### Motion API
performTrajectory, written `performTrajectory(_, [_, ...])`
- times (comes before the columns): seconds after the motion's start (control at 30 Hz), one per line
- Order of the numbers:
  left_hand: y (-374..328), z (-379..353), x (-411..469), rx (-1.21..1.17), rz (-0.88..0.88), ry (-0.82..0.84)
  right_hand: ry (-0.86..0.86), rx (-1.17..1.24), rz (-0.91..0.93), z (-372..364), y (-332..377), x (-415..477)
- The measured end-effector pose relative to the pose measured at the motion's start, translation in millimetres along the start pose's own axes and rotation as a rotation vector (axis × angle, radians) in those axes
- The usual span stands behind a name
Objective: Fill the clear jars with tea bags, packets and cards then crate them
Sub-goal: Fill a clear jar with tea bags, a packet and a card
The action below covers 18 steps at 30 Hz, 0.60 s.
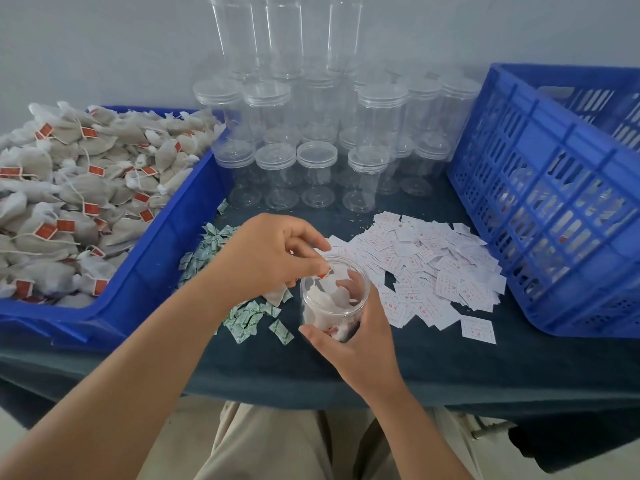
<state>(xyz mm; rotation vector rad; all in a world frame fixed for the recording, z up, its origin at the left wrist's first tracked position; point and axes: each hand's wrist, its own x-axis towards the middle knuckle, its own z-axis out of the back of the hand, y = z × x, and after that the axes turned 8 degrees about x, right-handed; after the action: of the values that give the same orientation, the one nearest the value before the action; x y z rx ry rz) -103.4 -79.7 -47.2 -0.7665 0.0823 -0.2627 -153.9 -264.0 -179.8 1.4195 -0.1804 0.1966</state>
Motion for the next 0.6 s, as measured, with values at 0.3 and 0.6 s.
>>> performTrajectory(0.3, [25,16,2,-0.117,0.01,-0.208,-0.007,0.033,-0.004,0,-2,0])
performTrajectory(0.6, [96,-43,7,0.615,0.266,-0.156,-0.007,0.034,0.002,1,2,-1])
